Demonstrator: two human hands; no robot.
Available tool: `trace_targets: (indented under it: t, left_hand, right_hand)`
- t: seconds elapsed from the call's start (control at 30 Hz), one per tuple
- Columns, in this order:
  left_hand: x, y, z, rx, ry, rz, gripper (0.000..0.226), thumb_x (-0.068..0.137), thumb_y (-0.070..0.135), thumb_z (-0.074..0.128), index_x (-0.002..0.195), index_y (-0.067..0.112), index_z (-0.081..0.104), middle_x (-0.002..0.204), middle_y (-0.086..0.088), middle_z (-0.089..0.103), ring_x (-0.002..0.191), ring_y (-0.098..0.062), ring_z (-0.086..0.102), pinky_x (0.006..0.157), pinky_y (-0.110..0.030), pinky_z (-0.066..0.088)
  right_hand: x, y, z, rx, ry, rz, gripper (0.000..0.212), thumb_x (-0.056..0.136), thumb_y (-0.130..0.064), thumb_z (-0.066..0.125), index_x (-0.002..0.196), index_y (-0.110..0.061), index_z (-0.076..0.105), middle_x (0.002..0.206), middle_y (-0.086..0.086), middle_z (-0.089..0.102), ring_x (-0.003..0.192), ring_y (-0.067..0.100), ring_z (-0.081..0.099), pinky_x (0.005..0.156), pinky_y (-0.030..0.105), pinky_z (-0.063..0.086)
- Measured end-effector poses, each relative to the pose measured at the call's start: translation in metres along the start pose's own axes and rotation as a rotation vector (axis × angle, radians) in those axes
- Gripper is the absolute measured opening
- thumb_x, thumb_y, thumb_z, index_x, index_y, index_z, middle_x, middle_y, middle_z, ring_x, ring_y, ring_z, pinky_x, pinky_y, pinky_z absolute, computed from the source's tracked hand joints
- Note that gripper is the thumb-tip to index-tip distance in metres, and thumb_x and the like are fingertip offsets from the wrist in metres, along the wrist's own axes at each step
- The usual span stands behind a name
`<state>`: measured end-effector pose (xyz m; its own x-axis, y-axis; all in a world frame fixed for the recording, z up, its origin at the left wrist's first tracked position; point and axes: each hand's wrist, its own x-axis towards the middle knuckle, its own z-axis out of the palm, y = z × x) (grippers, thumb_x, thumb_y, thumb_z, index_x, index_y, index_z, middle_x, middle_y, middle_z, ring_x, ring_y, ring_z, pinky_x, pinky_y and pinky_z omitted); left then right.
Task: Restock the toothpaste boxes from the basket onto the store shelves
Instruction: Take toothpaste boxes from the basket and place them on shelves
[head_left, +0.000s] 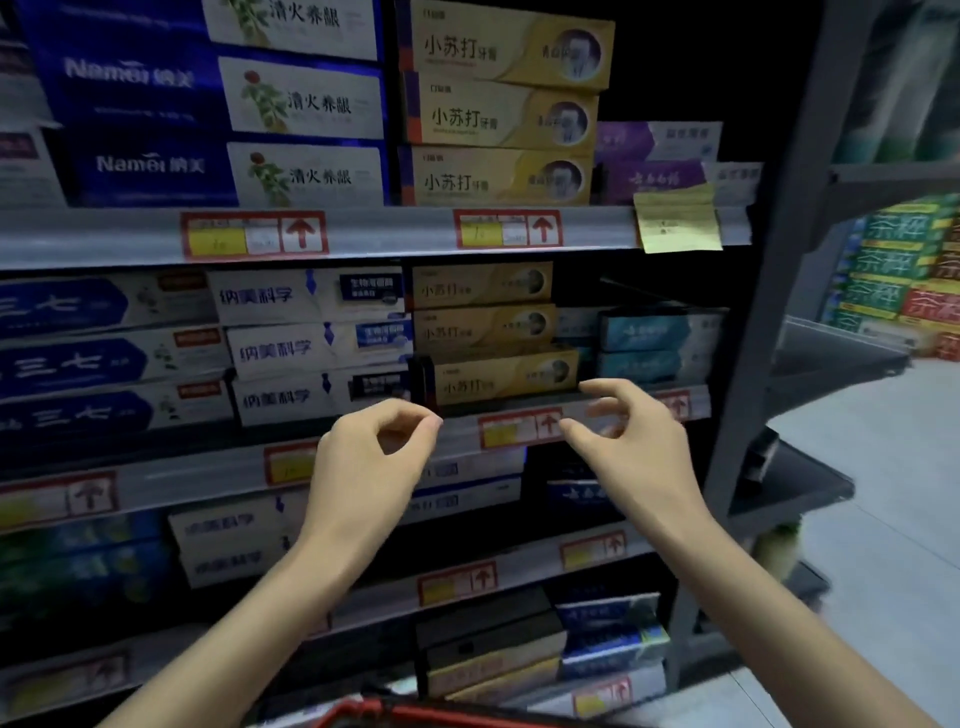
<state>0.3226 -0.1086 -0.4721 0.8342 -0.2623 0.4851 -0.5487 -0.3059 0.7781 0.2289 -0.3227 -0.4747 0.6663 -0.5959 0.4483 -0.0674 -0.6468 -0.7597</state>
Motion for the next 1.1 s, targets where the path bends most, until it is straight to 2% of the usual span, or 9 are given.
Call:
trace_targets:
  t: [0.13,0.23,0.47,0.6,0.67,0.77,0.9,0.97,1.1]
  left_hand:
    - [-0.053,-0.006,-0.012,-0.207,-0.174,-0.161,0.017,0.100,0.026,0.067,0.089,0.028,0.081,0.089,0.016,0.078,0.086,0.005,0.069,0.077,-0.019,0.048]
    - [-0.097,-0.027,-0.015,-0.257,-0.297,-0.247,0.019,0.100,0.025,0.066,0.089,0.023,0.082,0.088,0.009,0.079,0.083,0.001,0.071,0.076,-0.020,0.048]
    - [-0.181,-0.102,-0.008,-0.107,-0.618,-0.266,0.019,0.096,0.013,0.072,0.082,0.023,0.081,0.078,0.003,0.079,0.072,-0.008,0.070,0.073,-0.025,0.053]
    - [-0.214,-0.141,-0.007,0.012,-0.748,-0.334,0.023,0.096,0.007,0.068,0.083,0.023,0.079,0.078,0.002,0.078,0.081,-0.031,0.074,0.069,-0.038,0.056]
    - [-0.226,-0.150,-0.011,0.024,-0.778,-0.392,0.023,0.096,0.006,0.065,0.085,0.020,0.079,0.081,0.000,0.079,0.075,-0.023,0.072,0.068,-0.034,0.053]
    - [-0.239,-0.153,-0.016,0.055,-0.800,-0.441,0.022,0.096,0.008,0.064,0.087,0.020,0.080,0.082,0.004,0.079,0.075,-0.005,0.070,0.075,-0.030,0.053]
    - [-0.247,-0.145,-0.009,0.008,-0.792,-0.547,0.021,0.099,0.011,0.062,0.092,0.015,0.081,0.084,0.001,0.079,0.073,-0.006,0.065,0.069,-0.027,0.053]
    - [-0.249,-0.138,-0.003,-0.072,-0.817,-0.657,0.021,0.101,0.011,0.059,0.097,0.013,0.080,0.090,-0.005,0.080,0.072,-0.006,0.065,0.063,-0.017,0.049]
    - [-0.252,-0.133,0.005,-0.152,-0.850,-0.795,0.025,0.101,0.010,0.055,0.102,0.013,0.080,0.096,-0.008,0.080,0.078,-0.010,0.067,0.070,-0.024,0.046]
  right_hand:
    - [-0.069,-0.014,-0.011,0.085,-0.136,0.101,0.030,0.091,-0.035,0.078,0.119,-0.035,0.068,0.104,-0.016,0.067,0.088,0.002,0.064,0.075,0.022,0.051]
    - [-0.126,-0.007,-0.005,0.025,-0.245,0.154,0.026,0.091,-0.034,0.078,0.115,-0.033,0.070,0.104,-0.014,0.068,0.090,0.006,0.066,0.083,0.031,0.055]
    - [-0.228,0.054,0.040,-0.269,-0.615,0.322,0.030,0.084,-0.034,0.079,0.112,-0.025,0.075,0.108,-0.007,0.075,0.105,0.012,0.069,0.094,0.030,0.054]
    - [-0.253,0.089,0.055,-0.442,-0.805,0.326,0.035,0.083,-0.036,0.080,0.115,-0.024,0.075,0.111,-0.002,0.075,0.106,0.018,0.070,0.091,0.030,0.054]
    - [-0.262,0.105,0.060,-0.522,-0.874,0.308,0.038,0.083,-0.036,0.079,0.119,-0.024,0.073,0.112,0.001,0.075,0.107,0.021,0.069,0.088,0.030,0.052]
    - [-0.276,0.125,0.069,-0.660,-0.979,0.212,0.042,0.087,-0.026,0.071,0.129,-0.025,0.067,0.123,0.006,0.071,0.116,0.028,0.066,0.091,0.033,0.051]
    - [-0.297,0.135,0.081,-0.783,-1.159,-0.064,0.065,0.088,-0.001,0.054,0.149,-0.022,0.048,0.138,0.008,0.055,0.125,0.033,0.053,0.094,0.041,0.051]
    - [-0.306,0.135,0.087,-0.843,-1.246,-0.219,0.074,0.091,0.001,0.054,0.158,-0.024,0.035,0.151,0.005,0.044,0.133,0.031,0.044,0.095,0.042,0.049]
    - [-0.318,0.137,0.102,-0.922,-1.330,-0.359,0.076,0.094,-0.003,0.057,0.161,-0.026,0.028,0.156,0.005,0.039,0.134,0.031,0.040,0.094,0.042,0.046]
